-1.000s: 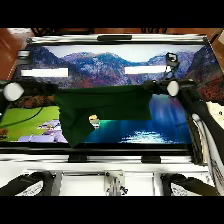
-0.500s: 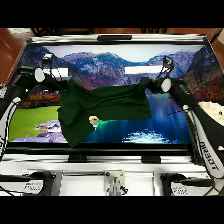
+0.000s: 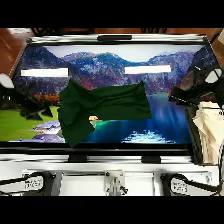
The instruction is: Fold the shirts.
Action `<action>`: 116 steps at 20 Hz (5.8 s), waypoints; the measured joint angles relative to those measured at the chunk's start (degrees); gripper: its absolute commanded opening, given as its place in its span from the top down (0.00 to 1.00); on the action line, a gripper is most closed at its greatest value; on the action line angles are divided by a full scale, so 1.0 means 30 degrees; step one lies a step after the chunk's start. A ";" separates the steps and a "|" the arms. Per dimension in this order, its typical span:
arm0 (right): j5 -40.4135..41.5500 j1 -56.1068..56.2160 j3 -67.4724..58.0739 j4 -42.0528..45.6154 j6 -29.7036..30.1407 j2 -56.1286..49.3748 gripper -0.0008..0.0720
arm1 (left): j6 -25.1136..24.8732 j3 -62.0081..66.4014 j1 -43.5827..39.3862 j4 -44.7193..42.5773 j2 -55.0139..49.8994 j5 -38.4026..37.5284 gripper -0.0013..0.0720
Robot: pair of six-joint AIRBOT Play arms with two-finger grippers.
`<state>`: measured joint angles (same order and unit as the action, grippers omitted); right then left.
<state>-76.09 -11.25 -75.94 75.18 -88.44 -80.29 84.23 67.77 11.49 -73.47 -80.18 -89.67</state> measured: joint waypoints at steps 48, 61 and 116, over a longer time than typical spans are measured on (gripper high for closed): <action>0.3184 0.3643 0.1974 -0.6623 -0.0248 -0.3453 0.91 | -0.3891 -0.5530 -0.0160 0.6113 0.4568 0.6040 0.94; 0.5042 0.2557 -0.9471 -0.3883 0.3162 1.1380 0.90 | -0.4175 1.4462 -0.0153 0.5945 1.4098 1.3879 0.94; -0.3439 -0.0809 -0.3716 0.1785 0.0597 -0.1523 0.30 | -0.2273 -1.0091 -0.2047 0.0233 0.6441 0.9377 0.00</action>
<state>-86.41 -13.67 -87.09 80.53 -86.65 -84.86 77.41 37.50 5.34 -72.77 -60.86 -61.54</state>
